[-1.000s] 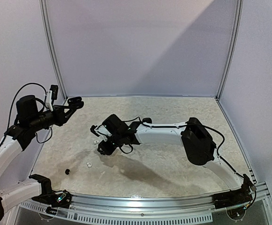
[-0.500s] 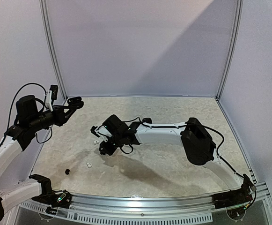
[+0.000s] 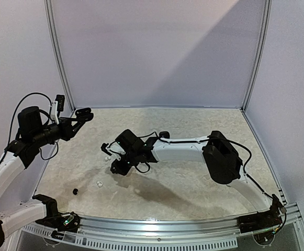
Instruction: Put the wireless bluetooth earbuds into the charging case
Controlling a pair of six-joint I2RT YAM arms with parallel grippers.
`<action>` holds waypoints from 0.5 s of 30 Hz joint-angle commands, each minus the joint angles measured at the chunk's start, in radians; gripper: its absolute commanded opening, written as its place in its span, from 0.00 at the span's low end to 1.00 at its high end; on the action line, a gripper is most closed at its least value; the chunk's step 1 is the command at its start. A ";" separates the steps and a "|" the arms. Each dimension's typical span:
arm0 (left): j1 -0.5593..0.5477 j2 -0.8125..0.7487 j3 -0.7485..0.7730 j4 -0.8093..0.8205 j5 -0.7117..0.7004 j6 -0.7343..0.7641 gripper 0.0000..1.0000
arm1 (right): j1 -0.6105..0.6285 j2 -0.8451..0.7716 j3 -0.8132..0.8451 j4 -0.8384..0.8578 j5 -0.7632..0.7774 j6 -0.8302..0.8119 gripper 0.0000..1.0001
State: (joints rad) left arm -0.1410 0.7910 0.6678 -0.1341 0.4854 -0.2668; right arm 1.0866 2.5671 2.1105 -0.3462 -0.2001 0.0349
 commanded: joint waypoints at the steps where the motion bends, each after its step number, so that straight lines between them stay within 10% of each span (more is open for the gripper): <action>1: 0.014 -0.009 -0.019 0.024 0.007 -0.008 0.00 | 0.005 -0.011 -0.063 -0.084 0.005 -0.018 0.27; 15: 0.014 -0.009 -0.016 0.021 0.011 0.001 0.00 | 0.005 -0.052 -0.069 -0.086 -0.030 -0.024 0.13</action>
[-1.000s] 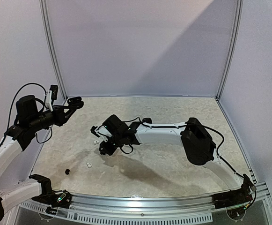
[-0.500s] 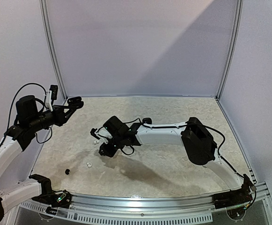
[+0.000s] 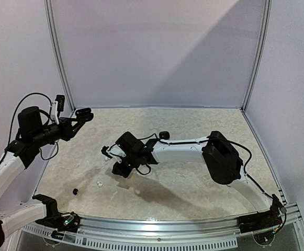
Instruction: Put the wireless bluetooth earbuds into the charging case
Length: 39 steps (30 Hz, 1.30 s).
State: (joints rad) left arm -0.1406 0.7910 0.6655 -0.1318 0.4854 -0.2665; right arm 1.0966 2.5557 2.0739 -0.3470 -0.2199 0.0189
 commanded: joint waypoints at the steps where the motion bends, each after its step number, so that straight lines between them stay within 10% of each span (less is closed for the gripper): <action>1: 0.013 -0.007 -0.014 0.017 0.014 0.003 0.00 | -0.005 -0.047 -0.037 -0.087 -0.007 -0.008 0.12; 22: -0.053 0.028 0.010 0.024 0.180 0.132 0.00 | -0.102 -0.581 -0.827 -0.053 0.231 0.178 0.06; 39: -0.063 0.037 0.025 0.014 0.174 0.155 0.00 | -0.102 -0.599 -0.861 -0.047 0.284 0.299 0.28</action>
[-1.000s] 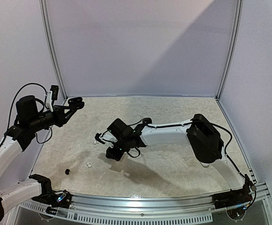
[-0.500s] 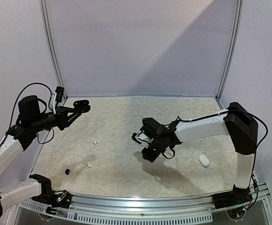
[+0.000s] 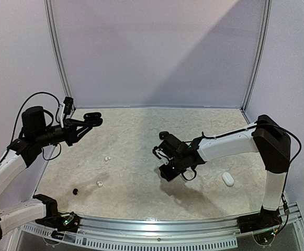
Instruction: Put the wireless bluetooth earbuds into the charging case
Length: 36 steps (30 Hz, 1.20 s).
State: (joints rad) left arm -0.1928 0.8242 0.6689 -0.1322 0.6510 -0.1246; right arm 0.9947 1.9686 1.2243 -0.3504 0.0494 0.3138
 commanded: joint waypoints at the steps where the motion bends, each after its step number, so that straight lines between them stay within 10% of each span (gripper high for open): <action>1: -0.011 0.004 0.022 0.013 0.009 0.014 0.00 | 0.001 -0.013 -0.009 -0.048 0.012 0.002 0.28; 36: -0.011 0.009 0.029 -0.012 0.005 0.051 0.00 | -0.003 -0.024 0.091 -0.166 -0.030 -0.099 0.17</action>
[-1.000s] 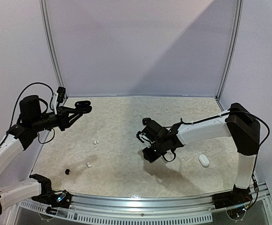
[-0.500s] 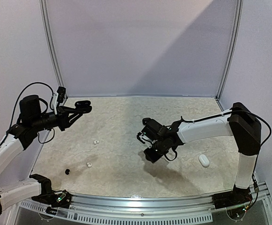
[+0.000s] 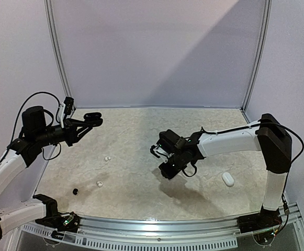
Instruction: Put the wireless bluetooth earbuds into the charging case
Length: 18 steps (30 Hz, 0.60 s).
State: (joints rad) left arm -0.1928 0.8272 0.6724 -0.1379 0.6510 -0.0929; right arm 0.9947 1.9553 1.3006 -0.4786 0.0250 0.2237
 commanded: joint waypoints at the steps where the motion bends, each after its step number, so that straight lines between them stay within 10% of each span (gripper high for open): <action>1: -0.011 0.007 0.026 -0.005 0.005 0.018 0.00 | -0.003 -0.013 0.013 -0.040 -0.005 -0.012 0.17; 18: -0.021 0.024 0.033 -0.028 0.215 0.154 0.00 | -0.017 -0.081 0.077 -0.082 -0.075 -0.106 0.00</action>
State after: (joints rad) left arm -0.1944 0.8322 0.6727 -0.1425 0.7170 -0.0383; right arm 0.9936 1.9549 1.3148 -0.5285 -0.0116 0.1806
